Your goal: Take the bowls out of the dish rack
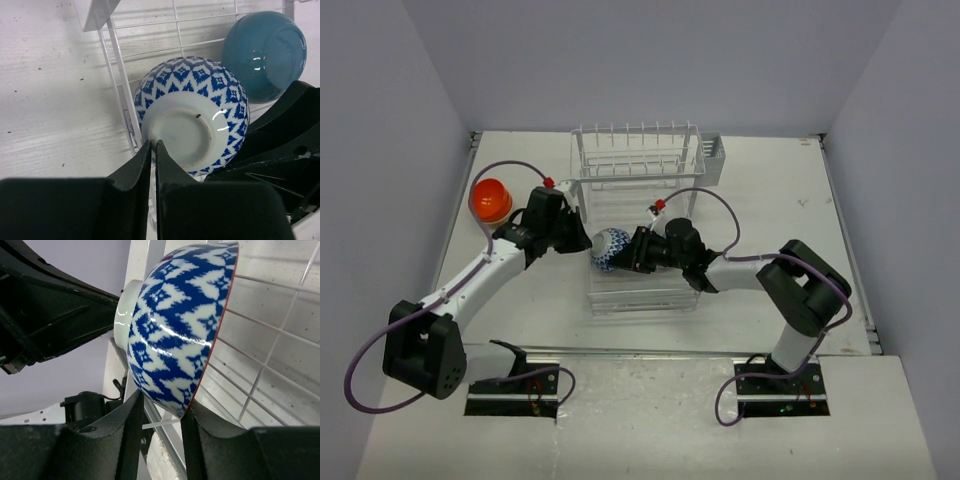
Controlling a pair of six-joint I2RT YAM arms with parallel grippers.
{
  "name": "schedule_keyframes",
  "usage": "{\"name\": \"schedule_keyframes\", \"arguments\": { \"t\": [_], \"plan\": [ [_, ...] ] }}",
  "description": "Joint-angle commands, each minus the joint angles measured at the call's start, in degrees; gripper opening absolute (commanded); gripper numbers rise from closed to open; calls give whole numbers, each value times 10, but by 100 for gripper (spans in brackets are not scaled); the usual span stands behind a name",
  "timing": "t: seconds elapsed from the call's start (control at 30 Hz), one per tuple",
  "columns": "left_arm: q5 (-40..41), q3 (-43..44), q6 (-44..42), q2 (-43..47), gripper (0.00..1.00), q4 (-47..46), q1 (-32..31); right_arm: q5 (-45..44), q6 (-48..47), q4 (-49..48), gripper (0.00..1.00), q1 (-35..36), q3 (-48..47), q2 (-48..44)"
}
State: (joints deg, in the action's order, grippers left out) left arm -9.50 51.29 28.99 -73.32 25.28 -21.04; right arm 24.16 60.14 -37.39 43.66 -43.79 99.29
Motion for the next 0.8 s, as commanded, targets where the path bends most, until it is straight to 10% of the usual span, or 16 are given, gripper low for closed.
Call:
{"name": "schedule_keyframes", "arguments": {
  "t": [0.0, 0.37, 0.67, 0.77],
  "plan": [
    [-41, 7, -10, -14, 0, -5, -8, -4, -27, -40, 33, 3, -28, 12],
    [-45, 2, -14, -22, 0, -8, -7, 0, -78, -28, 0, 4, -41, 30],
    [-54, 2, -13, -13, 0, -15, -7, -1, -116, -9, 0, 5, -55, 35],
    [-49, 0, -13, 2, 17, -16, -7, -2, -128, -10, 0, 4, -53, 19]
  ]
}}
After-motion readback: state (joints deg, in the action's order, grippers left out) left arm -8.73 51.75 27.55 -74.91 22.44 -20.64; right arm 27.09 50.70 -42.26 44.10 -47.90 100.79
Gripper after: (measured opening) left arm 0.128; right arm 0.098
